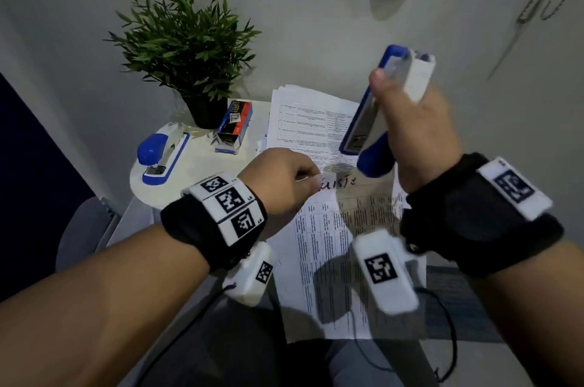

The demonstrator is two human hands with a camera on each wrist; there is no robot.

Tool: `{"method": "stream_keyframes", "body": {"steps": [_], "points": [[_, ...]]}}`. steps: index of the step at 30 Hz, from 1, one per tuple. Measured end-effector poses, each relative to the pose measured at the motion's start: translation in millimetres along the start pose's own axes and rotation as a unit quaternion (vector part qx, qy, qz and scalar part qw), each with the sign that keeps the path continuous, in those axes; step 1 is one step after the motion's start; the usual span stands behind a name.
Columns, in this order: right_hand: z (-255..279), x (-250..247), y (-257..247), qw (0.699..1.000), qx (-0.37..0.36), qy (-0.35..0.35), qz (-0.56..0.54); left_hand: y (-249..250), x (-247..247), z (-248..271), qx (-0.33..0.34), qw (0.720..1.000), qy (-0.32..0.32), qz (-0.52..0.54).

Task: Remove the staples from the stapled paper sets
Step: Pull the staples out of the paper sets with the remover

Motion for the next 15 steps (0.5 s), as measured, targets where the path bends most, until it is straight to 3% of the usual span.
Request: {"method": "stream_keyframes", "body": {"steps": [6, 15], "points": [[6.7, 28.3, 22.6, 0.989, -0.007, -0.056, 0.136, 21.0, -3.0, -0.7, 0.031, 0.999, -0.006, -0.031], [8.7, 18.3, 20.3, 0.981, -0.039, -0.026, 0.188, 38.3, -6.1, 0.8, 0.030, 0.999, -0.018, -0.019]]}}
Point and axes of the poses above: each hand's wrist, its own z-axis away from the middle knuckle, its own x-axis out of the palm, y = z × x, the point moved 8 cm from there along -z, towards the middle knuckle, and after that the axes turned 6 degrees about y, right-handed, at the moved point
